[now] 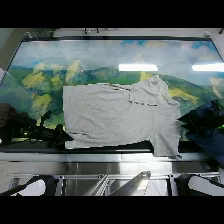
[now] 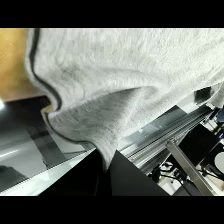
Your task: Fold the shirts.
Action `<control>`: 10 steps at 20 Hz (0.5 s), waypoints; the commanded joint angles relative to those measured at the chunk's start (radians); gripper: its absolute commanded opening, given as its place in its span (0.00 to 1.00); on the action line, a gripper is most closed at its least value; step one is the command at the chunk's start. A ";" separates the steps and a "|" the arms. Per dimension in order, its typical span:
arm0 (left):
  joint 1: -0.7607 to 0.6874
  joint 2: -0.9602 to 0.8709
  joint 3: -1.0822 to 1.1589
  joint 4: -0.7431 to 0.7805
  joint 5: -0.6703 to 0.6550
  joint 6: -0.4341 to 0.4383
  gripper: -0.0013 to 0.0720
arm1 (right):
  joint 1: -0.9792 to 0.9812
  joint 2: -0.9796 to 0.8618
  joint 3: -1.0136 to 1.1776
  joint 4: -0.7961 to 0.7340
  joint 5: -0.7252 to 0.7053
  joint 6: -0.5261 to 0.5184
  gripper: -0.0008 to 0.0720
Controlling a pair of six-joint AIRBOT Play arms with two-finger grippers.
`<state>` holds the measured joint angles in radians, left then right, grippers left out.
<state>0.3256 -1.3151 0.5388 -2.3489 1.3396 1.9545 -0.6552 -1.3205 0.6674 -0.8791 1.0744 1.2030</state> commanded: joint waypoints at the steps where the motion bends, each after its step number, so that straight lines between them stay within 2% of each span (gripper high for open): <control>1: 0.001 -0.040 0.035 0.000 0.014 0.001 0.05 | -0.113 0.058 0.006 0.003 0.076 -0.003 0.73; 5: 0.001 -0.019 0.034 0.000 0.013 0.001 0.05 | -0.160 0.055 -0.006 0.002 0.081 -0.041 0.73; 10: 0.001 0.004 0.034 0.001 0.014 0.001 0.05 | -0.069 -0.014 -0.029 0.013 0.066 -0.052 0.73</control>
<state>0.3260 -1.3190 0.5716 -2.3486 1.3514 1.9564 -0.7639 -1.3022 0.6468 -0.8734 1.1397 1.1584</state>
